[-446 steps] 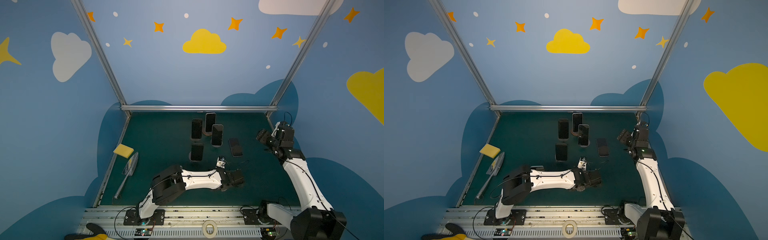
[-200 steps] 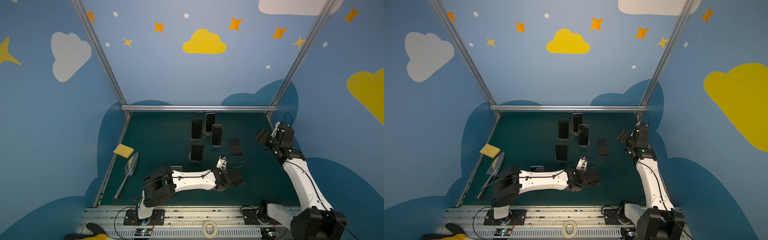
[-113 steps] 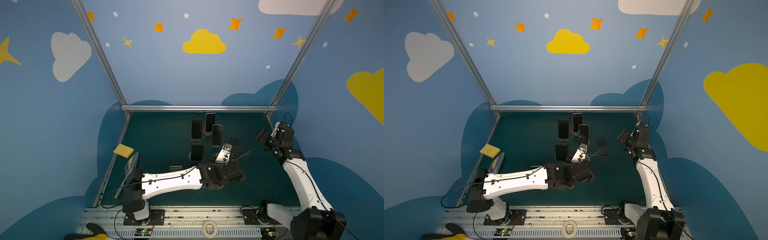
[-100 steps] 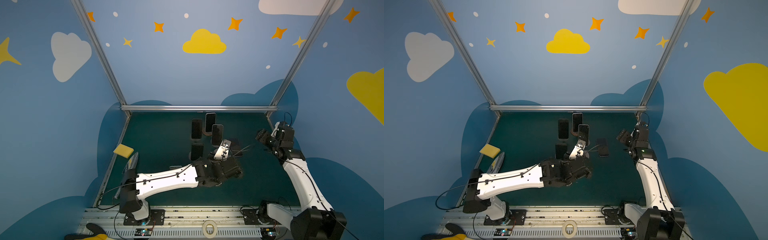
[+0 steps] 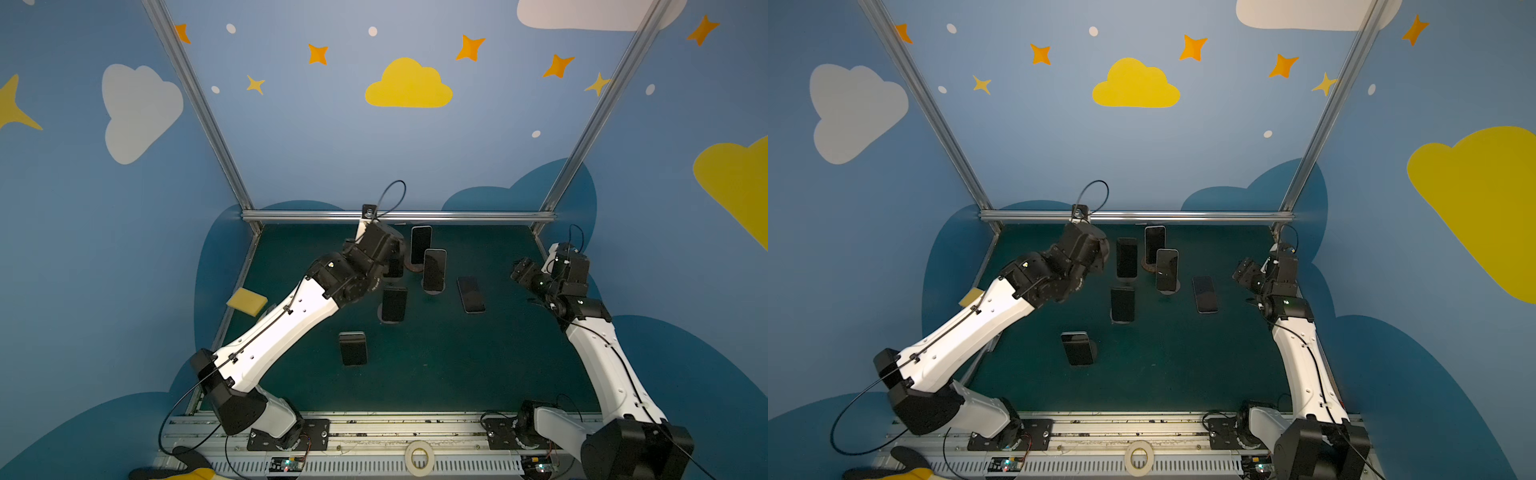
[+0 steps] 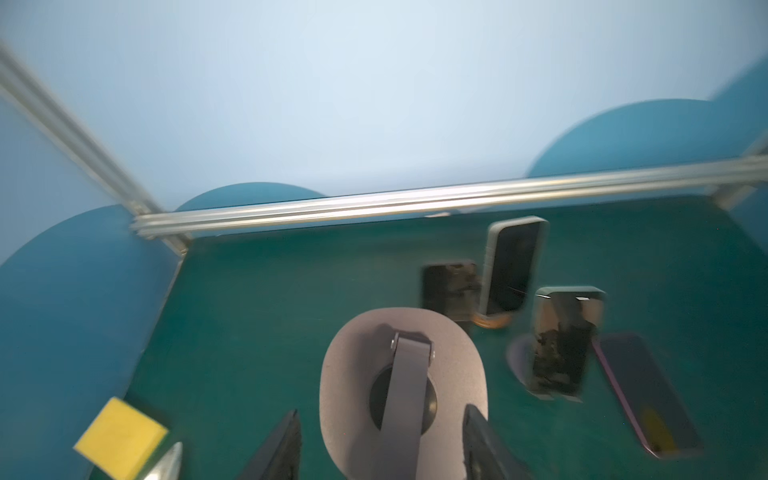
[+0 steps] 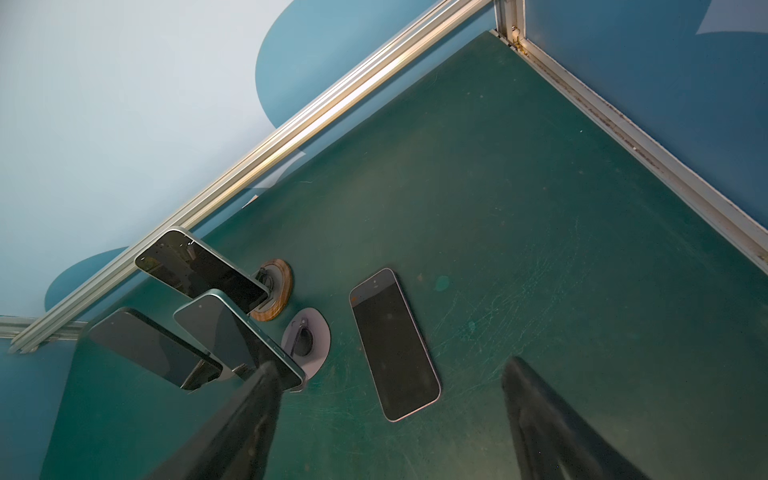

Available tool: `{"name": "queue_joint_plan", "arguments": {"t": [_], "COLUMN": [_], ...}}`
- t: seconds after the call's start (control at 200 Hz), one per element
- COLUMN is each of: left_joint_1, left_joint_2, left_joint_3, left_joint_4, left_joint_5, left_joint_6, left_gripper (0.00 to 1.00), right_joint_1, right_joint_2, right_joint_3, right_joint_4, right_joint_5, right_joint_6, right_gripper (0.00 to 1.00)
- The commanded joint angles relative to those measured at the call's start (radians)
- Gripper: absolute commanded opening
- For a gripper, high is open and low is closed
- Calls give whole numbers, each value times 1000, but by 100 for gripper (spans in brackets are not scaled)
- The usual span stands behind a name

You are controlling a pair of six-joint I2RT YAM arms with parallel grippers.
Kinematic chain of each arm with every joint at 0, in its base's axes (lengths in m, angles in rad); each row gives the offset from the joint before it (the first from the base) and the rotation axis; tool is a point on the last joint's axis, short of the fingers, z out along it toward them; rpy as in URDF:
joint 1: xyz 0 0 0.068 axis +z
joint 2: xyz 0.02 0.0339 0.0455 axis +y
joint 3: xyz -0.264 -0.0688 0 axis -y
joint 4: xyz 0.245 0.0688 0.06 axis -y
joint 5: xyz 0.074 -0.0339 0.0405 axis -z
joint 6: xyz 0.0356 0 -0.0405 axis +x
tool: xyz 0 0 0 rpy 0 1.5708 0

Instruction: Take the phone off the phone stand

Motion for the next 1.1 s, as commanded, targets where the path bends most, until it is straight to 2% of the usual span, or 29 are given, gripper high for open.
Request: {"name": "queue_joint_plan", "arguments": {"t": [0.0, 0.09, 0.195, 0.466, 0.701, 0.901, 1.096], "left_joint_1": [137, 246, 331, 515, 541, 543, 543], "left_joint_2": [48, 105, 191, 514, 733, 843, 968], "left_joint_3": [27, 13, -8, 135, 335, 435, 599], "left_joint_4": [41, 117, 223, 281, 211, 181, 78], "left_joint_5": [147, 232, 305, 433, 436, 453, 454], "left_joint_6": [41, 13, 11, 23, 53, 59, 78], "left_gripper": [50, 50, 51, 50, 50, 50, 51], "right_joint_1": [2, 3, 12, 35, 50, 63, 69], "right_joint_2": [-4, 0, 5, 18, 59, 81, 78], "right_joint_3": [4, 9, 14, 15, 23, 36, 35], "right_joint_4": [29, 23, 16, 13, 30, 17, 12], "right_joint_5": [-27, -40, -58, -53, -35, -20, -25], "right_joint_6": [9, 8, 14, 5, 2, 6, -1], "right_gripper": [84, 84, 84, 83, 83, 82, 83]}}
